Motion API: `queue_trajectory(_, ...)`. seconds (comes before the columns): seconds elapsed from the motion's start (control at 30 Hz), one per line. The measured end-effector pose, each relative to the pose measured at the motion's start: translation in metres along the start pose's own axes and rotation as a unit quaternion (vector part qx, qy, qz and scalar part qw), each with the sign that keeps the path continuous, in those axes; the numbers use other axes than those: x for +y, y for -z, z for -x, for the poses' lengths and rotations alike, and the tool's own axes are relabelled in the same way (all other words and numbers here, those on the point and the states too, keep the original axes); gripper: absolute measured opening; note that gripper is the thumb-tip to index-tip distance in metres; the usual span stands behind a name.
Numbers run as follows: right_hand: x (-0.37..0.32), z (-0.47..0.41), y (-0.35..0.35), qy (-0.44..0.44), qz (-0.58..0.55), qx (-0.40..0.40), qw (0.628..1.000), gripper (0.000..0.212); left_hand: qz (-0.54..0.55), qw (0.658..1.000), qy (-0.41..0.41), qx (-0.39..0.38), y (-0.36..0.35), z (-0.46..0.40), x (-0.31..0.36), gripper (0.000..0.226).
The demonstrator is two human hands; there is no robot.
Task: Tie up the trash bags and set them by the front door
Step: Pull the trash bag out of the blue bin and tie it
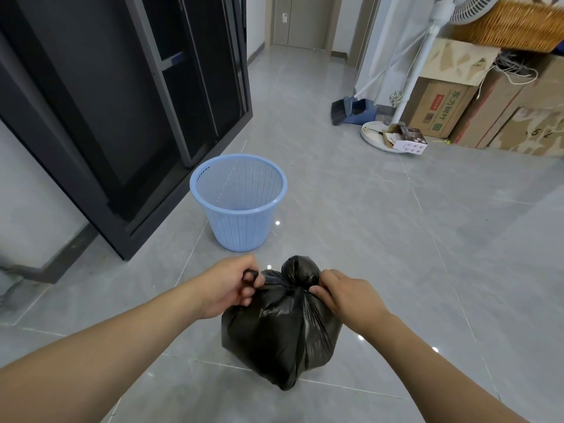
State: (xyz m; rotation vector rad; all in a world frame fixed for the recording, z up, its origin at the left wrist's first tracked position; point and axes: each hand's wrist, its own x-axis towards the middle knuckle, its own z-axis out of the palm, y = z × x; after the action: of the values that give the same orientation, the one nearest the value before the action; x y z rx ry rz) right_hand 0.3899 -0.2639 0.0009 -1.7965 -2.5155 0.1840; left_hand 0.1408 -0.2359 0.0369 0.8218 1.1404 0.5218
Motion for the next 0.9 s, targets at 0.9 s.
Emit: queue_trajectory(0.9,-0.010,-0.019,0.036,-0.361,-0.710,-0.315,0.517,0.039,-0.721,0.634,-0.202,0.194,-0.019,0.002,-0.010,0.014)
